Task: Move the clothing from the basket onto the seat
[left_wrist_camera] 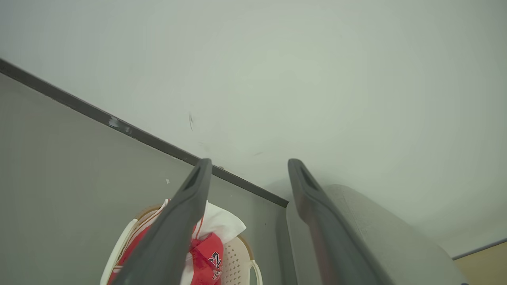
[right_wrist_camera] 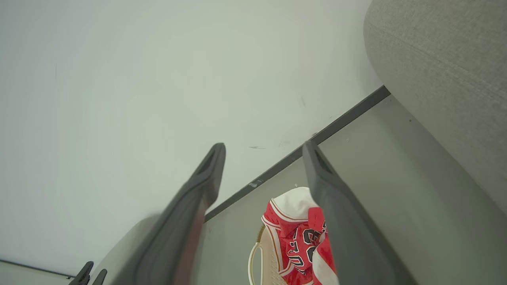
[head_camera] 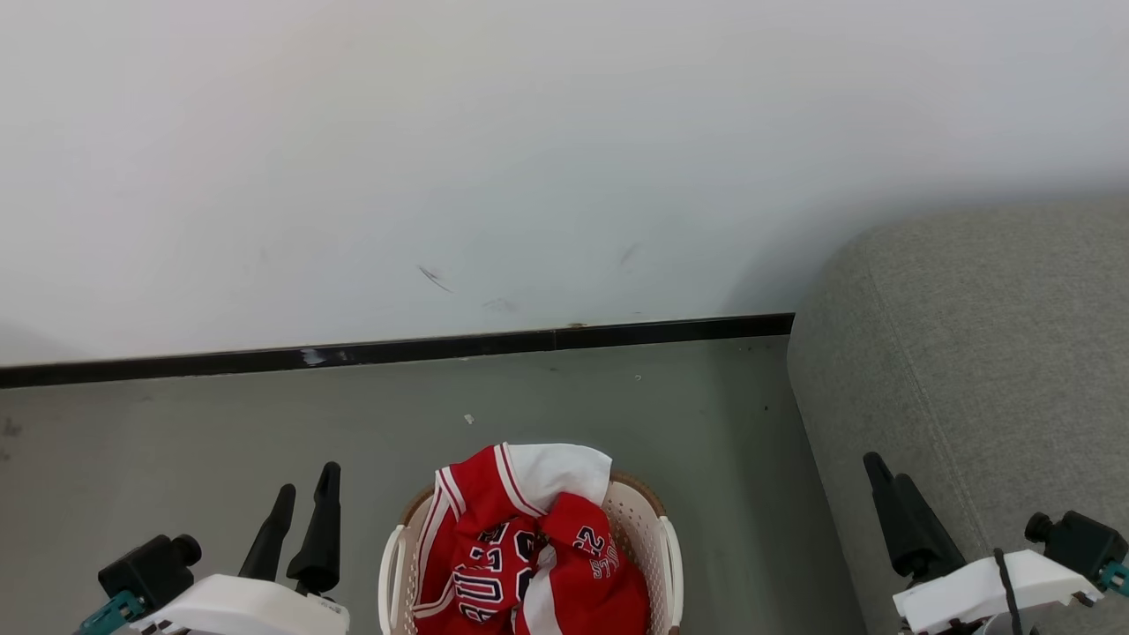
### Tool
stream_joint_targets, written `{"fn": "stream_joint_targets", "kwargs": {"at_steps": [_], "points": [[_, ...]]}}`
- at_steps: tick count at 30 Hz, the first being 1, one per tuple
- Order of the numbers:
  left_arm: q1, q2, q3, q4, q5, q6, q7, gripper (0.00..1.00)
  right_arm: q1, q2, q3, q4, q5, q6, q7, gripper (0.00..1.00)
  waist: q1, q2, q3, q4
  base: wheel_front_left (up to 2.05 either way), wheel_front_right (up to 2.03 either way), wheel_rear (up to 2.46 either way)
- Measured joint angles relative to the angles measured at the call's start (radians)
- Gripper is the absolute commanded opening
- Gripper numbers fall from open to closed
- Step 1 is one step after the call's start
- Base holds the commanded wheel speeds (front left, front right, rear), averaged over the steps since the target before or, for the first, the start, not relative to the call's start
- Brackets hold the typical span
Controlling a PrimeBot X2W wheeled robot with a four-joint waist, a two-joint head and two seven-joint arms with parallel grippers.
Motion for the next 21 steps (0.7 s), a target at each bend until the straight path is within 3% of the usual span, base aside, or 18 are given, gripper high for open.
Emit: {"fn": "stream_joint_targets", "kwargs": {"at_steps": [10, 21], "points": [[0.0, 0.021, -0.031, -0.02, 0.203, 0.056, -0.032, 1.0, 0.017, 0.012, 0.003, -0.006, -0.243, 0.0, -0.023, 1.0, -0.0034, 0.0, 0.003, 0.0, 0.0, 0.0, 0.0], [0.025, 0.02, -0.066, -0.022, 0.363, 0.099, -0.073, 1.0, 0.032, 0.021, -0.002, -0.025, -0.471, 0.0, -0.045, 1.0, -0.0041, 0.0, -0.001, 0.002, 0.0, 0.0, 0.0]]}}
